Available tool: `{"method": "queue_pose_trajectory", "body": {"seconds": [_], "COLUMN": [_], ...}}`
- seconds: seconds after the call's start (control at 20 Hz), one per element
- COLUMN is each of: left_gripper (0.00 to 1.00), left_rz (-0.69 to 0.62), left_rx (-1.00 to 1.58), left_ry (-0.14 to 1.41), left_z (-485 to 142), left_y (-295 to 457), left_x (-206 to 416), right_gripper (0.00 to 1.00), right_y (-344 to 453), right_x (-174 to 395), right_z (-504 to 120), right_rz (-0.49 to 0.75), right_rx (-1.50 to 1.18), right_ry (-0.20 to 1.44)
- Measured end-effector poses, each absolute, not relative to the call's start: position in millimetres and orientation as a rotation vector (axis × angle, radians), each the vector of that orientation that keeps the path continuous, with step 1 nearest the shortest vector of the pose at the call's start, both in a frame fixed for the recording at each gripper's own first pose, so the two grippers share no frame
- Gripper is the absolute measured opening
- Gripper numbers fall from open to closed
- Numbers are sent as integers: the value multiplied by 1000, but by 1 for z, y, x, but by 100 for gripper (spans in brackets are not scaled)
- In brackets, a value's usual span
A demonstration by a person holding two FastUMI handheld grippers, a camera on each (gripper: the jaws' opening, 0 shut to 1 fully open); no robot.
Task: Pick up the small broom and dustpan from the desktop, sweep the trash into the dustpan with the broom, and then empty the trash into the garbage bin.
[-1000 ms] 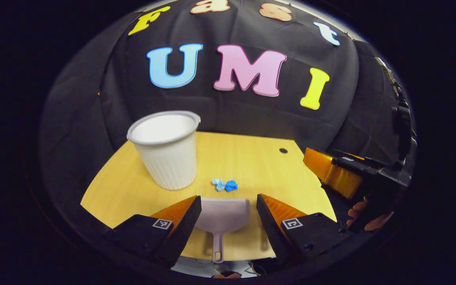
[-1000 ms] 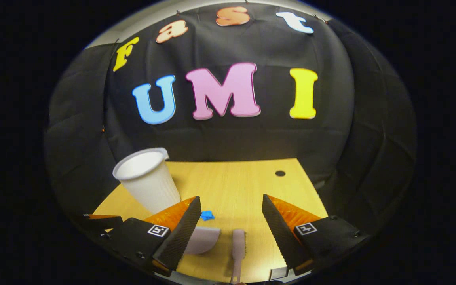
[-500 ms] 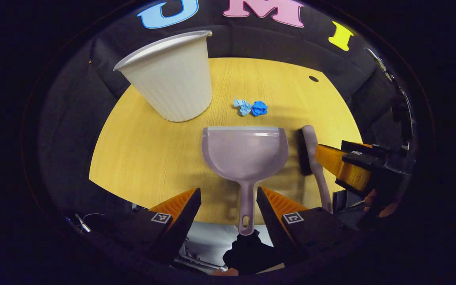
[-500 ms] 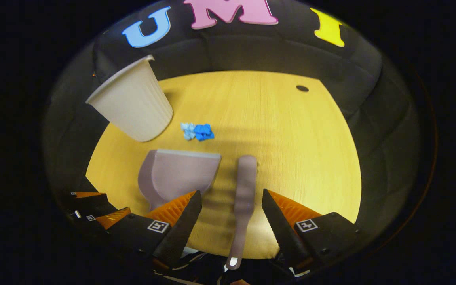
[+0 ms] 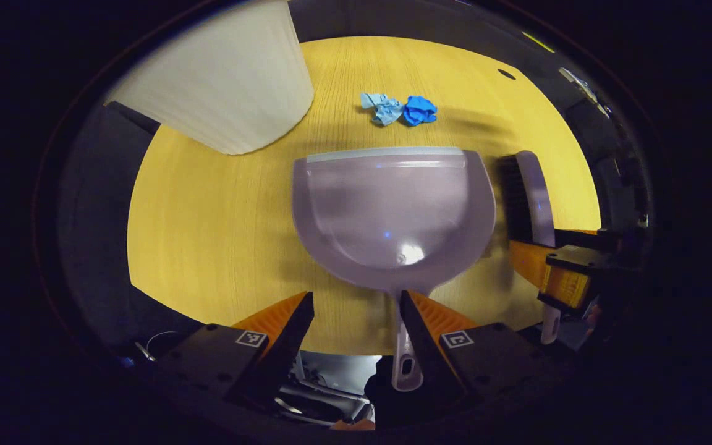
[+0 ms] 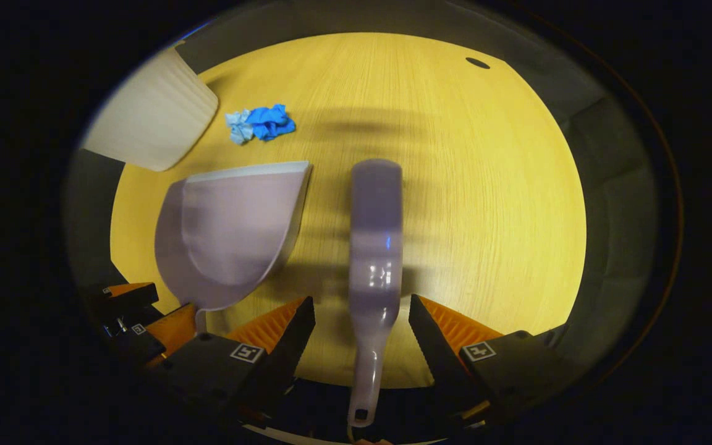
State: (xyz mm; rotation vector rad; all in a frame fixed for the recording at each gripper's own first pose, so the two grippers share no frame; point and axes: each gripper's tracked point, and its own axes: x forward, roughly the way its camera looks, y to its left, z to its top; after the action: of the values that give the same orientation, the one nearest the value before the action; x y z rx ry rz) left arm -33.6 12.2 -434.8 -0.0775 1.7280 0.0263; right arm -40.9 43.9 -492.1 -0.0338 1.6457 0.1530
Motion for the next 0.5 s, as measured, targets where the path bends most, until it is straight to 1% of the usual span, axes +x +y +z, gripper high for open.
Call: {"method": "queue_pose_trajectory", "body": {"seconds": [0.05, 0.1, 0.15, 0.2, 0.3, 0.35, 0.4, 0.45, 0.5], "left_gripper": [85, 85, 84, 85, 85, 85, 85, 85, 87], "left_rz": [28, 14, 18, 12, -5, -14, -22, -15, -11], "left_rx": [-94, -102, -117, -131, -140, -142, -146, -156, -172], "left_ry": [1749, 1760, 1777, 1790, 1765, 1762, 1764, 1771, 1781], "left_z": [-437, -440, -442, -441, -435, -431, -429, -430, -429], "left_y": [10, 9, 7, 4, 2, 0, -2, -3, -5], "left_x": [-34, -35, -36, -38, -34, -32, -33, -33, -34], "right_gripper": [100, 93, 100, 100, 100, 92, 100, 100, 100], "right_y": [45, 49, 51, 52, 54, 55, 54, 55, 56], "right_x": [-43, -43, -45, -45, -44, -43, -44, -45, -44], "right_z": [-495, -498, -498, -497, -495, -495, -495, -496, -495], "right_rz": [148, 150, 153, 160, 164, 165, 160, 159, 154], "right_rx": [-36, -31, -37, -39, -35, -34, -32, -25, -18], "right_ry": [1665, 1670, 1681, 1682, 1667, 1659, 1664, 1671, 1672]}}
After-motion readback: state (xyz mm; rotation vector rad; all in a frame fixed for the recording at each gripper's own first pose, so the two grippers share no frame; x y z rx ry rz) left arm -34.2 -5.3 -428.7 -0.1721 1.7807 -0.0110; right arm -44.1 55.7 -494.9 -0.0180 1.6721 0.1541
